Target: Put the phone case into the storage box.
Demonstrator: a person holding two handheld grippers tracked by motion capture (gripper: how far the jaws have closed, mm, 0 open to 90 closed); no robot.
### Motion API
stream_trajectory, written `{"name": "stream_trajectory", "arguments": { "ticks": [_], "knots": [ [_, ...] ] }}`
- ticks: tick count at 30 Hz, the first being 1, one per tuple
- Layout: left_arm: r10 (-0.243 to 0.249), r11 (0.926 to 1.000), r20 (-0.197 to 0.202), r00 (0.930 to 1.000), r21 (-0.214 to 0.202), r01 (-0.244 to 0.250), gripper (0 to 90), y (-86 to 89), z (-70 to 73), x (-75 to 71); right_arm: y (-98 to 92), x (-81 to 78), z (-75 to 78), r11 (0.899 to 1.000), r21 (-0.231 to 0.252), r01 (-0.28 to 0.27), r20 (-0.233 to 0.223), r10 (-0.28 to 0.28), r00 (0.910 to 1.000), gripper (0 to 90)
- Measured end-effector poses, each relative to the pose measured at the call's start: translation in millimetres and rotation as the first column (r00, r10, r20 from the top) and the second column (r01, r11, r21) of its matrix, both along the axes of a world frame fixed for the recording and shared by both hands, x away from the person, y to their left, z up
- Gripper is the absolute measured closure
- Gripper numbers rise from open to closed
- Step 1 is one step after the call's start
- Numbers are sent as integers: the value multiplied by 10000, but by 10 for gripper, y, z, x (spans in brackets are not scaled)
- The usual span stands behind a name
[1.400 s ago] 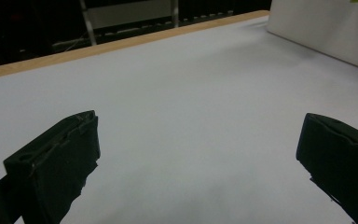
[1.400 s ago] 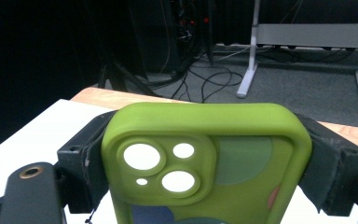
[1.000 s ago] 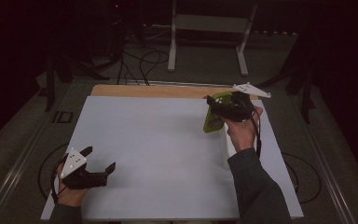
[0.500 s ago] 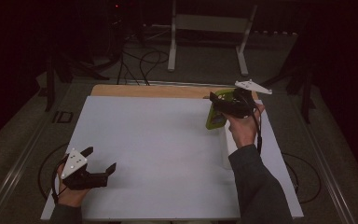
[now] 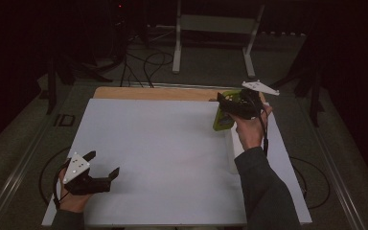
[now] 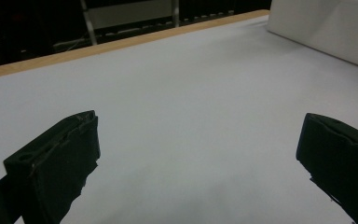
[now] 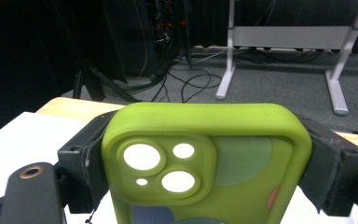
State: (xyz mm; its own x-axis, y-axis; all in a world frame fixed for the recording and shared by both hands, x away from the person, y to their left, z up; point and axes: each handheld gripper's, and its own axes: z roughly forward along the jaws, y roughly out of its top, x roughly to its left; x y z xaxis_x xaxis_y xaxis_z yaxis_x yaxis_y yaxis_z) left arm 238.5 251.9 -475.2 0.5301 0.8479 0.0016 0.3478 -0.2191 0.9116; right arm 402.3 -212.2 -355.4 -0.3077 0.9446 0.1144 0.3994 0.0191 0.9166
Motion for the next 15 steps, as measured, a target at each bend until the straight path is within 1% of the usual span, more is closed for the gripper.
{"name": "stream_trajectory", "arguments": {
  "ticks": [5, 8, 11, 15],
  "knots": [
    [12, 10000, -7, 10000, -9, -12, 1, 0, 0, 1, -26, 20, -7, 9999, -89, 131, -30, -131, 9999, 159],
    [3, 10000, -5, 10000, -9, -3, 2, -4, -1, 1, -40, 23, 0, 9998, -35, 186, -32, -186, 9998, 158],
    [-6, 10000, -3, 10000, -10, 6, 1, -5, 0, 1, -59, 38, 42, 9995, -91, 287, -59, -287, 9996, 158],
    [-12, 10000, 2, 10000, -11, 12, 2, -7, 1, -1, -60, 59, 54, 9991, -258, 348, -65, -349, 9994, 159]
  ]
}}
